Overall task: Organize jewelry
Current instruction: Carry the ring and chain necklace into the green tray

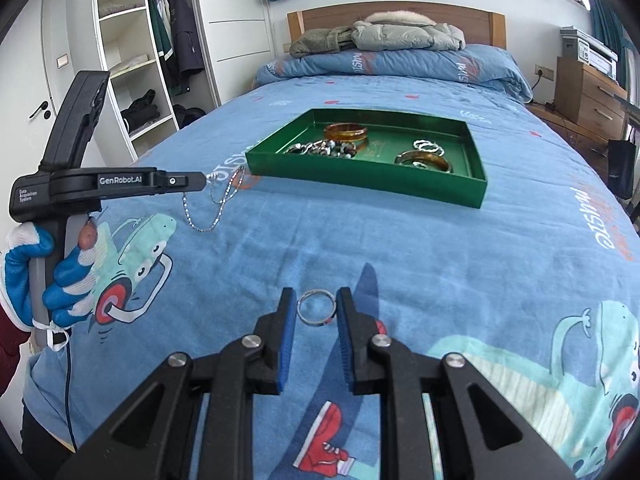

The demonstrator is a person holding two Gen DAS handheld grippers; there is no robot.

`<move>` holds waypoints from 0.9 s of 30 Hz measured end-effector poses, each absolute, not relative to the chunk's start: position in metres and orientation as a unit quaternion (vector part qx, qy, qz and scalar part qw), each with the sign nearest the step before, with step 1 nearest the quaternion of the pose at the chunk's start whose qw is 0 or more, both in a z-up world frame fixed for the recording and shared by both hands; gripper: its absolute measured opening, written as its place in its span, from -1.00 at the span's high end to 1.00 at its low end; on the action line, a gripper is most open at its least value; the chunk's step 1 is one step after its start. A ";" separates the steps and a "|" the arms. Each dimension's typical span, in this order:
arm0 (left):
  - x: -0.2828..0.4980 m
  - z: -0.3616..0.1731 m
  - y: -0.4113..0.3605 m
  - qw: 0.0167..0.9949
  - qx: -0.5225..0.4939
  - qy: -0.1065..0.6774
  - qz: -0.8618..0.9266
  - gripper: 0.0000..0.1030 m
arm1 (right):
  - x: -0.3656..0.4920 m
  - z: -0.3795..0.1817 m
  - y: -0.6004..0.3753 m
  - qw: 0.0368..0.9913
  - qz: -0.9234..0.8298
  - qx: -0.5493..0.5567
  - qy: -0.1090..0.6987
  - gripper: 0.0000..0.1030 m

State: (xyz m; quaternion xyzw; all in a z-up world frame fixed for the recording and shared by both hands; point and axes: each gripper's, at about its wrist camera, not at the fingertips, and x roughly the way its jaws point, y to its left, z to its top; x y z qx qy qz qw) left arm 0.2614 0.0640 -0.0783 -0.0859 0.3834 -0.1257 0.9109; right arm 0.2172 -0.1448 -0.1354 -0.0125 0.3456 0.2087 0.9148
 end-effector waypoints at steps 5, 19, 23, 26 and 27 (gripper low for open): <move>0.251 -0.047 0.053 0.917 -0.092 0.358 -0.151 0.76 | 0.204 -0.117 -0.161 0.924 0.198 -0.004 0.327 0.64; 0.227 0.044 0.023 0.934 -0.070 0.287 -0.201 0.76 | 0.181 -0.079 -0.193 0.940 0.179 0.010 0.291 0.64; 0.232 0.059 0.014 0.936 -0.063 0.276 -0.211 0.76 | 0.181 -0.073 -0.200 0.942 0.175 0.012 0.287 0.64; 0.245 0.073 0.007 0.939 -0.054 0.266 -0.212 0.76 | 0.187 -0.070 -0.203 0.942 0.172 0.010 0.287 0.64; 0.251 0.078 0.005 0.940 -0.051 0.262 -0.211 0.76 | 0.190 -0.070 -0.203 0.943 0.172 0.010 0.286 0.64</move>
